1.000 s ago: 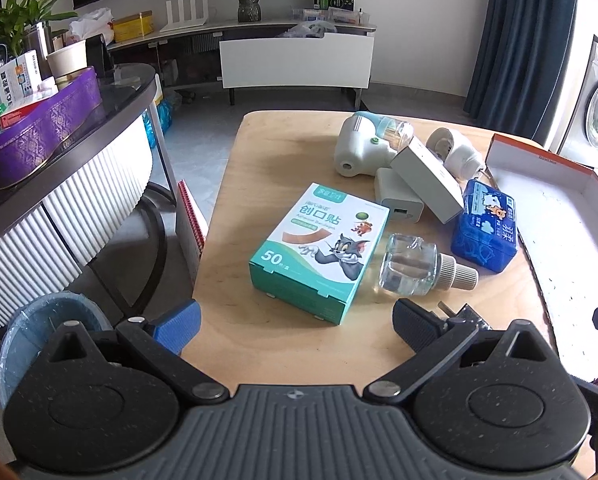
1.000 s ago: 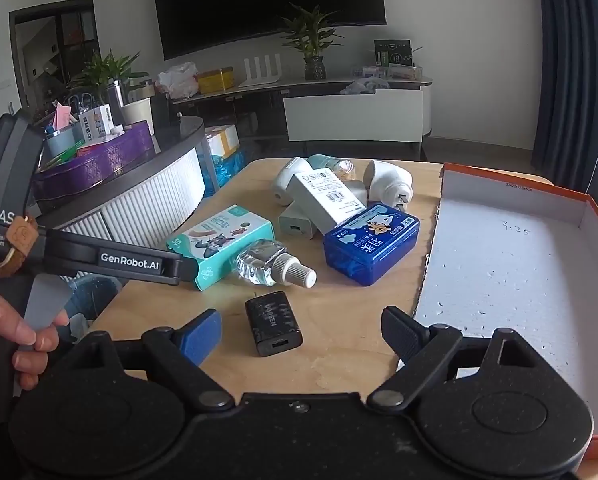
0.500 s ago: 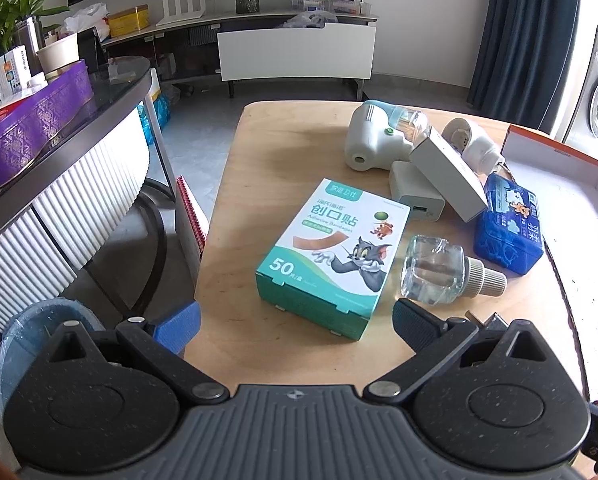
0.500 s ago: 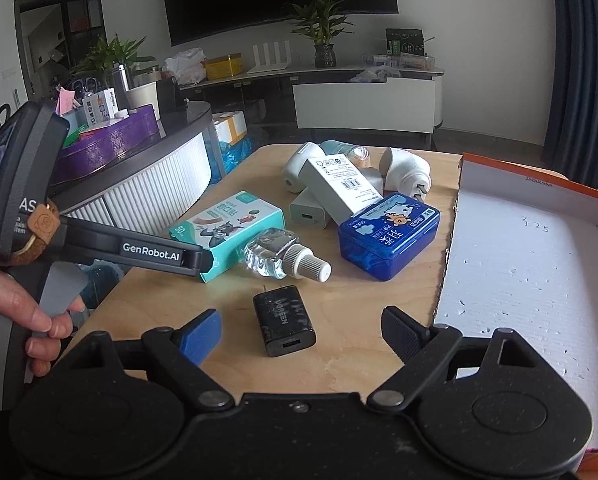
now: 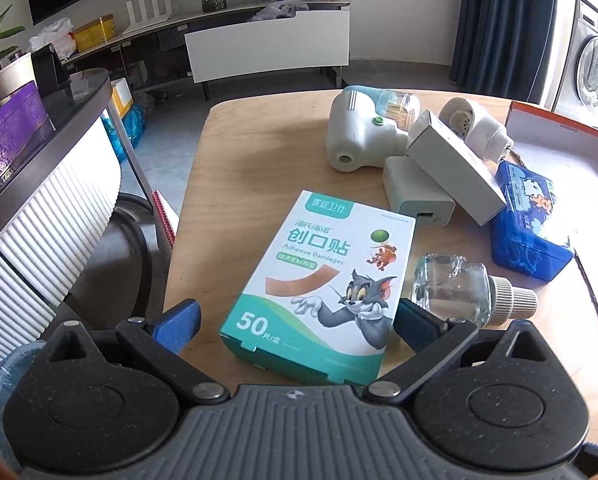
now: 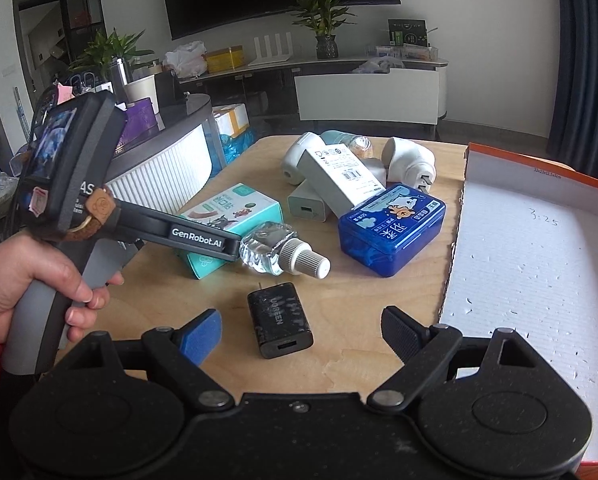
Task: Organize rigid objects
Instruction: 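Close left gripper on the bandage box while right gripper grasps the black charger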
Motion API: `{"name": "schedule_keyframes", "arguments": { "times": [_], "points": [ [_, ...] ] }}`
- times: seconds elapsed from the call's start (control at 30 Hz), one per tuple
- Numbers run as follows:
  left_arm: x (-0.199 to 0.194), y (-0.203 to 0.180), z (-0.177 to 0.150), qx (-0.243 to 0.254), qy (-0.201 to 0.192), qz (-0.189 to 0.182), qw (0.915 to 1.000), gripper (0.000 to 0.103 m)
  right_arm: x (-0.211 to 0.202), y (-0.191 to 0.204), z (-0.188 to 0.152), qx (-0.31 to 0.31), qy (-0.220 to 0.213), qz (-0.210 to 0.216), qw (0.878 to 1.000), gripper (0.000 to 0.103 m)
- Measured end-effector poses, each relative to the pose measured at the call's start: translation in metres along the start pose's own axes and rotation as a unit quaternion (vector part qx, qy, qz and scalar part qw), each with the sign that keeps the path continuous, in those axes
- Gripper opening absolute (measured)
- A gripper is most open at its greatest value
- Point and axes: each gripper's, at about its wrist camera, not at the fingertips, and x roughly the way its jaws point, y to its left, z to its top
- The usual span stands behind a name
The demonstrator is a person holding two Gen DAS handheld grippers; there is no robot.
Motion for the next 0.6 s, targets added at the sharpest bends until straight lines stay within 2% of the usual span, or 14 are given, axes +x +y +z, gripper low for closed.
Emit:
{"name": "schedule_keyframes", "arguments": {
  "times": [0.4,0.47,0.53,0.6],
  "points": [
    [0.012,-0.003,0.006,-0.001,-0.014,-0.024,0.9996,0.103,0.024,0.011,-0.005,-0.023,0.012,0.019,0.999,0.101],
    [0.012,-0.004,0.005,0.0,-0.02,-0.026,0.9995,0.103,0.031,0.015,-0.007,-0.046,0.013,0.009,0.999,0.097],
    [0.012,-0.005,0.005,0.0,-0.024,-0.03,0.9993,0.101,0.035,0.016,-0.009,-0.058,0.022,0.01,0.998,0.087],
    [0.012,-0.007,0.005,0.003,-0.031,-0.032,0.999,0.096,0.038,0.017,-0.009,-0.057,0.02,0.015,0.998,0.085]
  ]
}}
